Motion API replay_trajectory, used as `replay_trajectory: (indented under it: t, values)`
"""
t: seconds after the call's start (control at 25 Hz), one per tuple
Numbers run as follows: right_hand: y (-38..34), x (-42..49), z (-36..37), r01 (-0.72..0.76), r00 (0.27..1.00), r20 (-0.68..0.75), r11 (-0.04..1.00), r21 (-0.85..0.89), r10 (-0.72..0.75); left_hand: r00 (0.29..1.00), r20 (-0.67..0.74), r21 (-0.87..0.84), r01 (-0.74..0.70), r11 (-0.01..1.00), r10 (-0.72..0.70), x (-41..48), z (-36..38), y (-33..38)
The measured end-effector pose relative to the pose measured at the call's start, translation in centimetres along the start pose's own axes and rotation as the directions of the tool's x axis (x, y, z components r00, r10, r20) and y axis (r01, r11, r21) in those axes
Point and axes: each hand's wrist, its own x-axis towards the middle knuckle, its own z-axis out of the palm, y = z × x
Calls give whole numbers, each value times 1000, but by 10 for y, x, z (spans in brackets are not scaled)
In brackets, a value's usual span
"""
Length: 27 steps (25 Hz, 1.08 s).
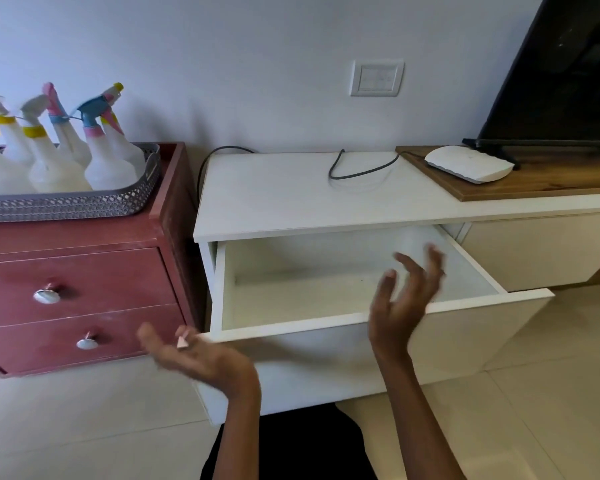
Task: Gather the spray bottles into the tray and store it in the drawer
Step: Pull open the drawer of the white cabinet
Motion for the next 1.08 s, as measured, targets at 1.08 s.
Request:
replay_trajectory:
  t: [1.08]
  values:
    - [-165, 36, 234, -552, 26, 961, 806, -215, 275, 272, 692, 627, 230, 744, -668, 18, 75, 38]
